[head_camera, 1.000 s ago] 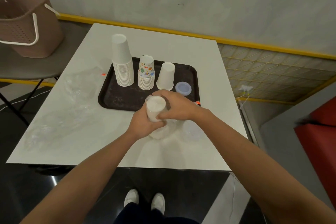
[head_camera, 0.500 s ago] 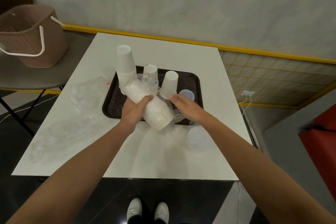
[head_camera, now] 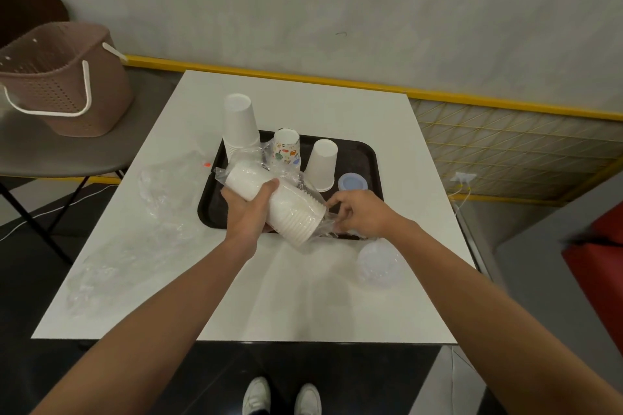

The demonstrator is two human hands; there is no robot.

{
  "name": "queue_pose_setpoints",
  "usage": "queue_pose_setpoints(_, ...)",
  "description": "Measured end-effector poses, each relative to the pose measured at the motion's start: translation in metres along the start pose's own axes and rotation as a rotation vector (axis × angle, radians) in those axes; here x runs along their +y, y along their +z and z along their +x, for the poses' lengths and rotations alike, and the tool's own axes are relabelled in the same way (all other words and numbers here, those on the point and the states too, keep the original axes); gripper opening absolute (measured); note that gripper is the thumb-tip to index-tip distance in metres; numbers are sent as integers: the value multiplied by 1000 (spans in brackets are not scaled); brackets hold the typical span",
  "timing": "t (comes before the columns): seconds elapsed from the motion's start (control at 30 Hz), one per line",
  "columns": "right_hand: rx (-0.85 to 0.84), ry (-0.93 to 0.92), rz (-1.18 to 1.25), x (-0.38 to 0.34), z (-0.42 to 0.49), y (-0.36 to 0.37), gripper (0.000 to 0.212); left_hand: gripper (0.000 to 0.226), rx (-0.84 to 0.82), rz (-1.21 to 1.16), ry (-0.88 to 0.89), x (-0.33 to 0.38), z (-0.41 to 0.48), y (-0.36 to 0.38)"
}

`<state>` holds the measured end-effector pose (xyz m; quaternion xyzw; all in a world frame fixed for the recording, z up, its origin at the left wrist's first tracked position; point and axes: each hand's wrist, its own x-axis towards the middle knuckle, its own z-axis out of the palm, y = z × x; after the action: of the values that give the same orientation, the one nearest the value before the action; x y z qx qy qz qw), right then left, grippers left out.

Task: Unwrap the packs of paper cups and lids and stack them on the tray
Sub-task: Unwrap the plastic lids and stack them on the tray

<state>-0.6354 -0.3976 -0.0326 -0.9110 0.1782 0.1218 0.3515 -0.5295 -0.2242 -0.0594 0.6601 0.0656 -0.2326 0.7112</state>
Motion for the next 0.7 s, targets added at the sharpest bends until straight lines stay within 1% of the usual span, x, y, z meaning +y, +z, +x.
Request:
queue_pose_setpoints(0.07,3,1,-39,-1,1,0,42,67,6,-7,17,2,-1,0)
queue_pose_setpoints(0.1,-5,-2,-58,-1,2,0,44,75,8,-14,32,3,0,-2)
queue_pose_setpoints(0.17,-54,-15,-21,-1,5,1,59,92,1,-3,84,6,2,-6)
queue_pose_setpoints(0.23,-101,0,82,-6,6,3,79,96,-24,26,118,9,4,-7)
queue_pose_setpoints(0.3,-110,-15,138,-16,7,6,87,84,-25,44,128,11,3,-5)
queue_pose_setpoints(0.37,-80,-25,103,-26,8,11,92,69,-18,41,120,11,3,0)
queue_pose_setpoints(0.43,-32,-15,119,-33,10,17,95,64,-11,33,112,10,4,2)
queue_pose_setpoints(0.53,-6,-10,182,-40,11,23,89,56,46,64,114,8,5,3)
queue_pose_setpoints(0.63,18,-44,200,-45,9,26,78,42,79,116,185,8,5,4)
queue_pose_setpoints(0.7,35,-52,204,-48,9,28,76,33,90,155,237,8,5,6)
